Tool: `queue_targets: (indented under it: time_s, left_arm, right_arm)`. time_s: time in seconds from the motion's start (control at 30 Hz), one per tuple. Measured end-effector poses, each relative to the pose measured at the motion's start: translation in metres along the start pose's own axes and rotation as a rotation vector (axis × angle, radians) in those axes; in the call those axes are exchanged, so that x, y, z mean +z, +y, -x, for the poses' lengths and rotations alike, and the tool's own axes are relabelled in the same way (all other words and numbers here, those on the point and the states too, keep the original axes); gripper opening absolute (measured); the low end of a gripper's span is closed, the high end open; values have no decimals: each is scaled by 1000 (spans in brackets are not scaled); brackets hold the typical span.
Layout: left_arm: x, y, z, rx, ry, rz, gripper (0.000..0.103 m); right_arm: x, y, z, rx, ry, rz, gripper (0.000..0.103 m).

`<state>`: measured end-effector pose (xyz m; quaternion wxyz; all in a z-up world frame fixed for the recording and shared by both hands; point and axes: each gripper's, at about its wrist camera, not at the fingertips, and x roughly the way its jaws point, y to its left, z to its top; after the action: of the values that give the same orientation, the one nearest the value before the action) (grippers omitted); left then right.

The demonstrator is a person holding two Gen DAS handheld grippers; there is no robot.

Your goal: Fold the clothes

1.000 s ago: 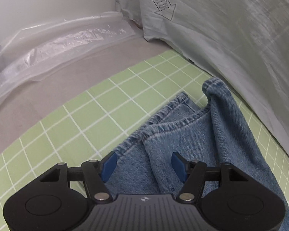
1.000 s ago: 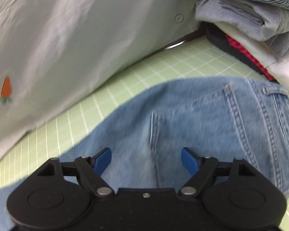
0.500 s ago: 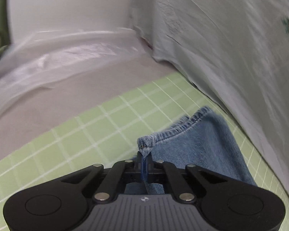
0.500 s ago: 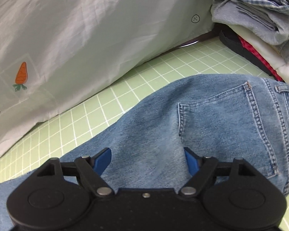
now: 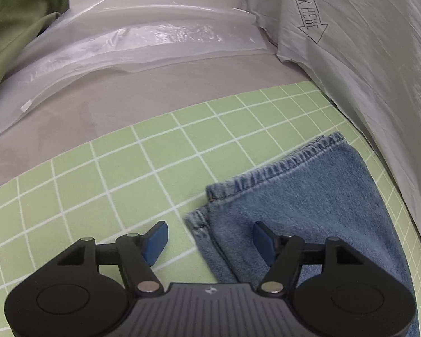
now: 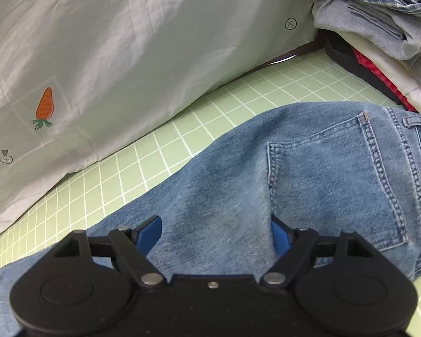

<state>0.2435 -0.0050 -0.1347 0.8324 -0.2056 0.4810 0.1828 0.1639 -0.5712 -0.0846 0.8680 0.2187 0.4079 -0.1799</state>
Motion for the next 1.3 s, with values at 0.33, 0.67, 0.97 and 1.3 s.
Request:
queue_targets:
  time_s: [0.33,0.67,0.97,1.3]
  left_arm:
    - [1,25,6,-91,-24,105,25]
    - [21,126,40,-12,-72,222,25]
    - [0,144,101,-11,-62,153,53]
    - [-62,24,151,-209,-16,-118,56]
  right_arm:
    - [-16,14,45,13,-4,49,82]
    - [-55,4,101,55,8,21,83]
    - [-90,-57,102,99,68,-227,88]
    - [-94,-150,56,35,-55,-617,101]
